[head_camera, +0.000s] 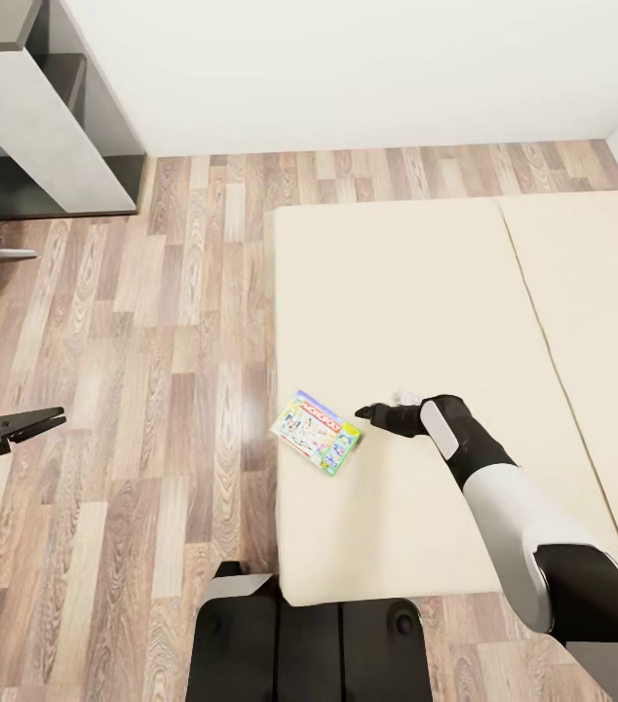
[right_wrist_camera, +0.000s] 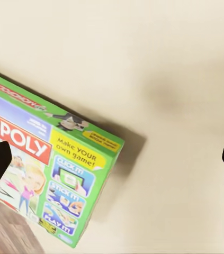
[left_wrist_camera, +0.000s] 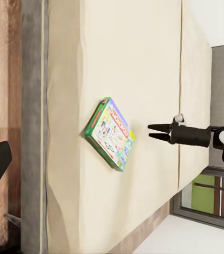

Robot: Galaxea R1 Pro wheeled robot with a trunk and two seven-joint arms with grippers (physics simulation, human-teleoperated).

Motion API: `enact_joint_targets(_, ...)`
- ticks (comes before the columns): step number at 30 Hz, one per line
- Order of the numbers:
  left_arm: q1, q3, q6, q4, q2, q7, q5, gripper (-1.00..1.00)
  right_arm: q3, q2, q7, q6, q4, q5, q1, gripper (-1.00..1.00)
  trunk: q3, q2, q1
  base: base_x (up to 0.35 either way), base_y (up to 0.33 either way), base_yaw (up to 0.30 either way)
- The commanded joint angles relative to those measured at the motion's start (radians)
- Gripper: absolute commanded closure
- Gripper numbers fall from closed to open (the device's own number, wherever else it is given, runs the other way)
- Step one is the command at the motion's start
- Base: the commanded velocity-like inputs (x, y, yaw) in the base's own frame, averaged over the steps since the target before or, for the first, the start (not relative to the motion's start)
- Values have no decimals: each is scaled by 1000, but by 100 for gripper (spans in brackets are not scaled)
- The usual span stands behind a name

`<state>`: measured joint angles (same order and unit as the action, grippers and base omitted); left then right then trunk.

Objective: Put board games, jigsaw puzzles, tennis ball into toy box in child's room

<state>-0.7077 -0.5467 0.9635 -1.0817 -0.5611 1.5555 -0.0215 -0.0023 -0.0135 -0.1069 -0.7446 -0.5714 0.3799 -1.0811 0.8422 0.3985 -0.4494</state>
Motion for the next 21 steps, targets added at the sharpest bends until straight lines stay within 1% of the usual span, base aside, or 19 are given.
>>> enact_joint_targets(1,0,0,11,0,0,5,1,-100,0,0,-4,-4,-1,-4,0,-100,1,2,-1,0,136,0)
enact_joint_targets(8,-1,0,11,0,0,4,1,-100,-1,1,-4,-4,-1,-4,0,-100,1,2,-1,0,70,0)
enact_joint_targets(21,-1,1,11,0,0,4,0,-100,-1,2,-4,-5,-1,-4,0,-100,1,2,-1,0,9,0)
